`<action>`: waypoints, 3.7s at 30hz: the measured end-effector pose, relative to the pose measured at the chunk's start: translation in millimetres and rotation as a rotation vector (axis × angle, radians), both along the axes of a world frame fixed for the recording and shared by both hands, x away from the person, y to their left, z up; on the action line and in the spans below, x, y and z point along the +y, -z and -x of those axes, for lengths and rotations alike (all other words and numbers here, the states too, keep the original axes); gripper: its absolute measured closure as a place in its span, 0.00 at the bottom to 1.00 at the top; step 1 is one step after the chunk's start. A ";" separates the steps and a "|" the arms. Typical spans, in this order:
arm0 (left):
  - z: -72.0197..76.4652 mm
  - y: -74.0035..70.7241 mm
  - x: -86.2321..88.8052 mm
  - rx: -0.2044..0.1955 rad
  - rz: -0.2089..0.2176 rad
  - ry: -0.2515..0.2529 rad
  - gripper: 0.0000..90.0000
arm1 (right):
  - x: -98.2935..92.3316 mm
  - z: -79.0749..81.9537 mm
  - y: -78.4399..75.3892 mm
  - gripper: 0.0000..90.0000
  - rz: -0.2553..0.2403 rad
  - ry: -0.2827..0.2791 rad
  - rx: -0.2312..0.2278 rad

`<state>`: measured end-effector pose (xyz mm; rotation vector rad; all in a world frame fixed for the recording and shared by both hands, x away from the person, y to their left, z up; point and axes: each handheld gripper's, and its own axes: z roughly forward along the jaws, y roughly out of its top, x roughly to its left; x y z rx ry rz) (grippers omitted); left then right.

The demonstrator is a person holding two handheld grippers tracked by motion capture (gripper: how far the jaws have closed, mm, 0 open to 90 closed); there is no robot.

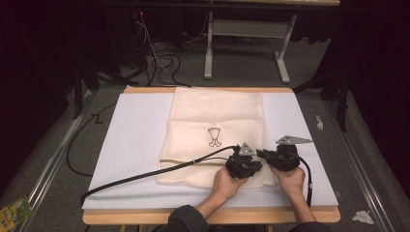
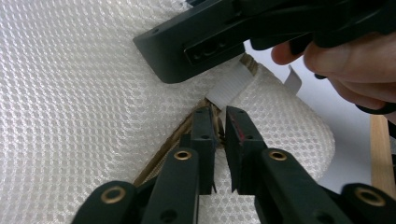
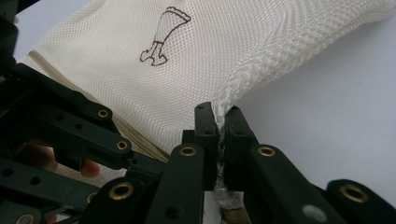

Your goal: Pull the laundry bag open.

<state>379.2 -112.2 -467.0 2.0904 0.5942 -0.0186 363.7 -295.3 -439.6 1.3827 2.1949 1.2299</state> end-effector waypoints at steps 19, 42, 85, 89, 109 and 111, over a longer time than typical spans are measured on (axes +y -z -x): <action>3.6 -9.5 6.6 -0.034 -0.022 0.020 0.97 | -7.5 2.4 0.8 0.98 0.019 0.002 -0.017; 4.3 -17.3 13.6 -0.058 -0.054 0.020 0.97 | -6.1 2.1 -0.1 0.98 0.053 -0.018 -0.031; 0.6 -23.0 39.2 -0.090 -0.079 -0.025 0.97 | -4.9 0.6 -1.5 0.98 0.063 -0.018 -0.038; 0.2 -22.5 39.6 -0.084 -0.077 -0.024 0.97 | -4.9 0.7 -1.4 0.98 0.067 -0.020 -0.034; -1.7 -24.2 52.4 -0.080 -0.064 -0.043 0.97 | -3.8 -0.2 -1.3 0.98 0.078 -0.017 -0.034; -1.1 -25.8 53.2 -0.087 -0.066 -0.041 0.97 | -3.5 -0.7 -1.8 0.98 0.081 -0.023 -0.034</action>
